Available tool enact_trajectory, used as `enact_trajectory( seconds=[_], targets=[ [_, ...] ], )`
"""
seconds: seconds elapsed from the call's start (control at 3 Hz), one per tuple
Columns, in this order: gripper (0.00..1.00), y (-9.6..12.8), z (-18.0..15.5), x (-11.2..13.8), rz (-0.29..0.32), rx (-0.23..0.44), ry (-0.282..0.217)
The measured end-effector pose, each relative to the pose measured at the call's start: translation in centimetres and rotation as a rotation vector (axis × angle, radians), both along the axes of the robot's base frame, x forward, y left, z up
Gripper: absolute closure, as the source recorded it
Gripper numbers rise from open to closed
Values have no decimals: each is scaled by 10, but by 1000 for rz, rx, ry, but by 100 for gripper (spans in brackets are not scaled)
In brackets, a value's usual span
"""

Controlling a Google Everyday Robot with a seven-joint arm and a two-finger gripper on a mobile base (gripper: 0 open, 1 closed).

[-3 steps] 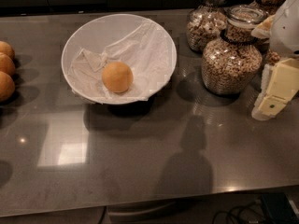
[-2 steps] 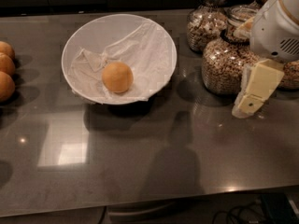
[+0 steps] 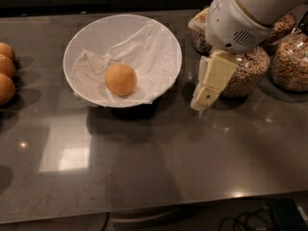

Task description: Pick orange from white bowl

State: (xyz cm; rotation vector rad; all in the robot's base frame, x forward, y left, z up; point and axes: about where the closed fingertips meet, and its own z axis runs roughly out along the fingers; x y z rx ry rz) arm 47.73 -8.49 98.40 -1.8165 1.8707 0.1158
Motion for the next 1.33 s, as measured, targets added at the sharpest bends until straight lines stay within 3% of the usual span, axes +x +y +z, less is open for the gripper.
enact_trajectory(
  seconds=[0.33,0.67,1.0,1.33],
  targets=[
    [0,0,0,0,0,0,0],
    [0,16,-5,11,31,37,-37],
    [0,53,-14,41,81,108,-73],
    [0,76,-23,68,95,159,-75]
  ],
)
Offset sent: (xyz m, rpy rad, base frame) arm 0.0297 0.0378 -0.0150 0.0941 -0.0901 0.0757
